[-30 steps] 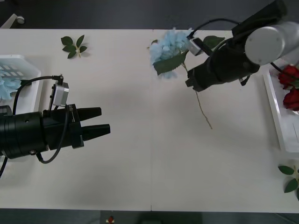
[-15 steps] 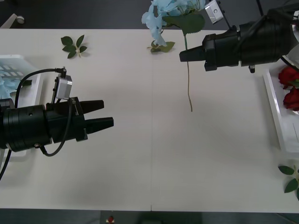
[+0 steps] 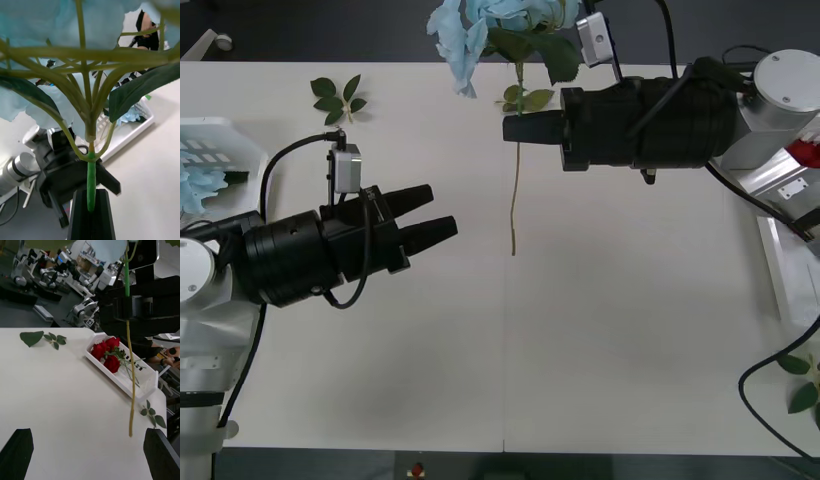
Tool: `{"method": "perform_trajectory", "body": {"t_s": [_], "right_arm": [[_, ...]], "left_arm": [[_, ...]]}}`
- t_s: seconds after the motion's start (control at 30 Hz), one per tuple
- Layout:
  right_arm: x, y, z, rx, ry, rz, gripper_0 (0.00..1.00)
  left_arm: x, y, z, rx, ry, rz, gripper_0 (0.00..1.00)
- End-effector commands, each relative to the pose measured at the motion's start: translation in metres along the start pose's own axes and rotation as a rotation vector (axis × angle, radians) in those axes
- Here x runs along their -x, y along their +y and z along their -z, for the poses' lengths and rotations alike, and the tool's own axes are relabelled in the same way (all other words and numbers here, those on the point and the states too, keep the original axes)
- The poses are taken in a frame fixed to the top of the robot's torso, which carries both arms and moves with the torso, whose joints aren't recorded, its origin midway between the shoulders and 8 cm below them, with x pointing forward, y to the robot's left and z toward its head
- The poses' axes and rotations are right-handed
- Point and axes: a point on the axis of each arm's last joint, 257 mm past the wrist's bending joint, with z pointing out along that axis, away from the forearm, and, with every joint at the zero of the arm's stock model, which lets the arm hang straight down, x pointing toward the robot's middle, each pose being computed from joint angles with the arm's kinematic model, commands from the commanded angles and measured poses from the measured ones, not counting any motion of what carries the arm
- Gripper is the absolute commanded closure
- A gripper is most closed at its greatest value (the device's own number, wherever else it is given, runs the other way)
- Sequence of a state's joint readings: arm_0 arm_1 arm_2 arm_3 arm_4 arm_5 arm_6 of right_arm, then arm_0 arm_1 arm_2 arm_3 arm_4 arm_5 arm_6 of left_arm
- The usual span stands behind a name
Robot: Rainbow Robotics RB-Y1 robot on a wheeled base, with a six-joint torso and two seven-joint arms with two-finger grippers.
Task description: Put the red flowers into the right box and the blue flowers into the left box
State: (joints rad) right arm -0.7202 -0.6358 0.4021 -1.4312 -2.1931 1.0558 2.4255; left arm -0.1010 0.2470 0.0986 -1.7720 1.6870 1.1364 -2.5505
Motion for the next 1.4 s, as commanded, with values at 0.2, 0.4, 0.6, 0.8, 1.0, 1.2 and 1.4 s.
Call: {"method": "perform_trajectory", "body": {"t_s": [0.2, 0.4, 0.6, 0.8, 1.0, 1.2, 1.4], "right_arm": [[0.016, 0.008, -0.016, 0.021, -0.063, 0.061, 1.00], [0.014, 0.004, -0.016, 0.008, -0.058, 0.071, 1.00], [0.014, 0.002, -0.015, 0.002, -0.060, 0.070, 1.00], [0.015, 0.002, -0.015, 0.000, -0.059, 0.072, 1.00], [0.016, 0.000, -0.015, -0.006, -0.065, 0.070, 1.00], [0.017, -0.001, -0.015, -0.010, -0.069, 0.071, 1.00], [0.018, -0.002, -0.015, -0.012, -0.072, 0.069, 1.00]], "left_arm": [[0.004, -0.021, -0.038, -0.048, -0.046, -0.049, 0.15], [0.006, -0.035, -0.046, -0.086, -0.059, -0.049, 0.15], [0.018, -0.041, -0.056, -0.112, -0.069, -0.082, 0.15], [0.032, -0.040, -0.062, -0.109, -0.087, -0.107, 0.15], [0.038, -0.034, -0.064, -0.089, -0.094, -0.114, 0.47], [0.035, -0.030, -0.065, -0.076, -0.080, -0.127, 0.77], [0.030, -0.025, -0.066, -0.060, -0.052, -0.141, 1.00]]}}
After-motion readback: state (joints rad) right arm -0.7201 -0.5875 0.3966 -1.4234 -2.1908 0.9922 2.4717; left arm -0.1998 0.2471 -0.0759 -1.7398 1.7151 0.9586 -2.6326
